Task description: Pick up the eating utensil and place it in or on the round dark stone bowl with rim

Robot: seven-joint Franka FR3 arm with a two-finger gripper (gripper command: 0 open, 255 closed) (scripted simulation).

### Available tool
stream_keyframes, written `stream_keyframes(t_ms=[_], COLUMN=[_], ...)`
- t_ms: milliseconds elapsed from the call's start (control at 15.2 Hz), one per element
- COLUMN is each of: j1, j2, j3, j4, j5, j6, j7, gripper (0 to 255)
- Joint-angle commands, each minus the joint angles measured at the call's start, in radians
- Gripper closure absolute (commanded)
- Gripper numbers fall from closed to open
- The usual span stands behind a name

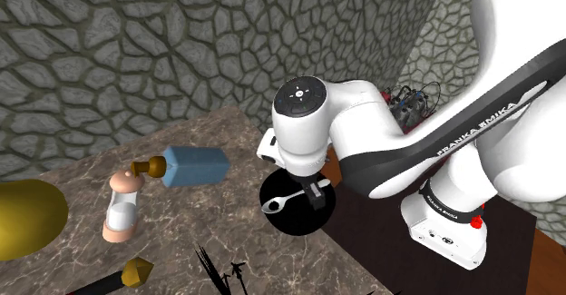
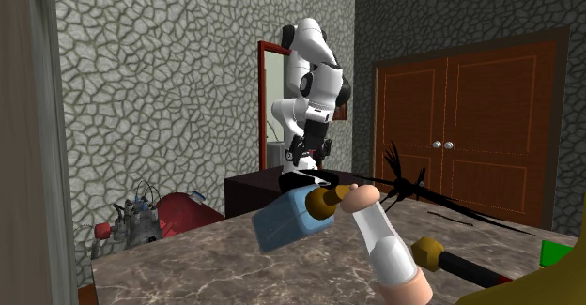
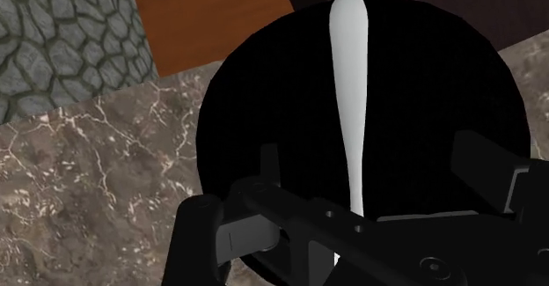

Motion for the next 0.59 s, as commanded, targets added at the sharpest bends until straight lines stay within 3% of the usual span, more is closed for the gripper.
stream_keyframes(t_ms=[0, 528], j1=[0.013, 0.02], j2=[-0.043, -0.061], j3=[-0.001, -0.003], j4=[0.028, 0.042], j5=[0.037, 0.05], j6=[-0.067, -0.097], j7=[-0.026, -0.035], gripper=[0, 0])
